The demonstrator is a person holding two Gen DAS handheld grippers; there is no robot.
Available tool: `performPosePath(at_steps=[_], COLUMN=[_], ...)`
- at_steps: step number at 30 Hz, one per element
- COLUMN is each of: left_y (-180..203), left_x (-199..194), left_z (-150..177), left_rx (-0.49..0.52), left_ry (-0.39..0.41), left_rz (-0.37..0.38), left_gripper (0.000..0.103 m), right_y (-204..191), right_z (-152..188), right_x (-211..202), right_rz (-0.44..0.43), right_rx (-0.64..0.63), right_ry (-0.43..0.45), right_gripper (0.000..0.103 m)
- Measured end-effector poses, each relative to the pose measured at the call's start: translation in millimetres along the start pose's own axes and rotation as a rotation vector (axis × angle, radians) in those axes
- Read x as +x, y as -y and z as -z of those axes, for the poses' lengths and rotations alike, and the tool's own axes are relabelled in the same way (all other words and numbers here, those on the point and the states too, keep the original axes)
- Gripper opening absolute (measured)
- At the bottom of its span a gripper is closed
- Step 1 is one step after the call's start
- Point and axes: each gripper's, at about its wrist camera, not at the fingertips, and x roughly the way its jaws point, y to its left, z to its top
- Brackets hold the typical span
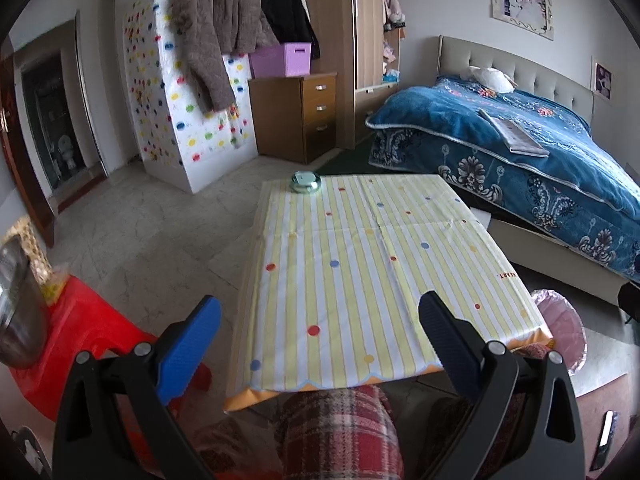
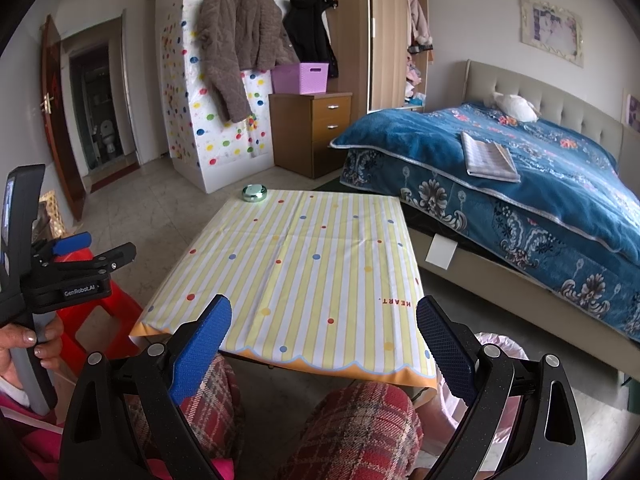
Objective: Collect trash
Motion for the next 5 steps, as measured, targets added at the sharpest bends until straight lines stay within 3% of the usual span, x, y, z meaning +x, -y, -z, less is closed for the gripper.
performPosePath(at_steps=[2, 5], left_y=[0.5, 3.9], left_x=[6.8, 18.3], left_z=[1.2, 5.3], left_rx=[-0.014, -0.013], left_ry=[-0.025, -0.055], left_rz=[0.012, 0.016], left_gripper=[0.096, 0.096], right_y=[5.3, 30.9], right_z=[3.9, 18.0], right_x=[3.0, 14.4], right_rz=[0.007, 0.089], right_rx=[0.009, 0.047], right_ry=[0.002, -0.001], right_gripper=[0.092, 0.092])
